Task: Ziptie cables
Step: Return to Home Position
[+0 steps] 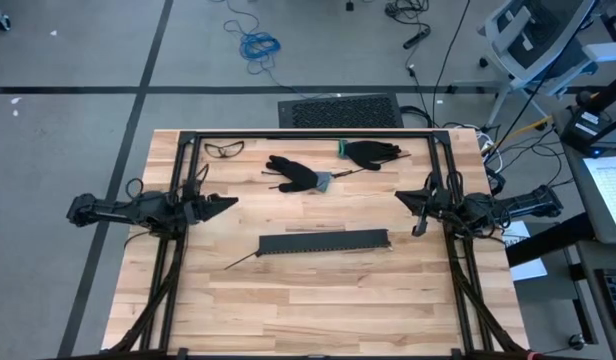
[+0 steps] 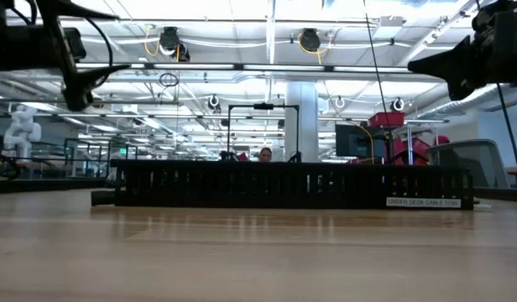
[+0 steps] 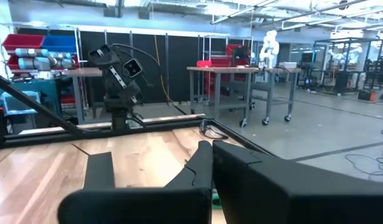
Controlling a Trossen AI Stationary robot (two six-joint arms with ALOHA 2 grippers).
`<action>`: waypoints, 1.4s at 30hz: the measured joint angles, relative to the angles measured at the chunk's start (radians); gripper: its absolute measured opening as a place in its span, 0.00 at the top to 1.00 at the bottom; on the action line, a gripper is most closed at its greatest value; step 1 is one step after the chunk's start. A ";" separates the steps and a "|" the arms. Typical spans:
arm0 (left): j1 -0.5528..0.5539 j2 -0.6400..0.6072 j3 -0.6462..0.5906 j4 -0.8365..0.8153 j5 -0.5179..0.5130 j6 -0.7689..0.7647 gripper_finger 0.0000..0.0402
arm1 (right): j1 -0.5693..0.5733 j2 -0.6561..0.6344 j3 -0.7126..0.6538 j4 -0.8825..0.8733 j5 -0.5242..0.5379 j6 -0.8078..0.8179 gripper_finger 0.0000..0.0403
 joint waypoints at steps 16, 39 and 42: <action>0.000 0.000 0.000 -0.003 0.001 -0.018 0.24 | 0.000 0.002 0.000 -0.006 0.000 0.000 1.00; -0.022 0.000 0.000 -0.132 -0.043 1.229 0.24 | 0.000 0.002 0.000 -0.007 0.000 0.000 1.00; 0.016 0.000 0.000 -0.132 -0.041 1.230 0.24 | 0.000 0.002 0.000 -0.007 0.000 0.000 1.00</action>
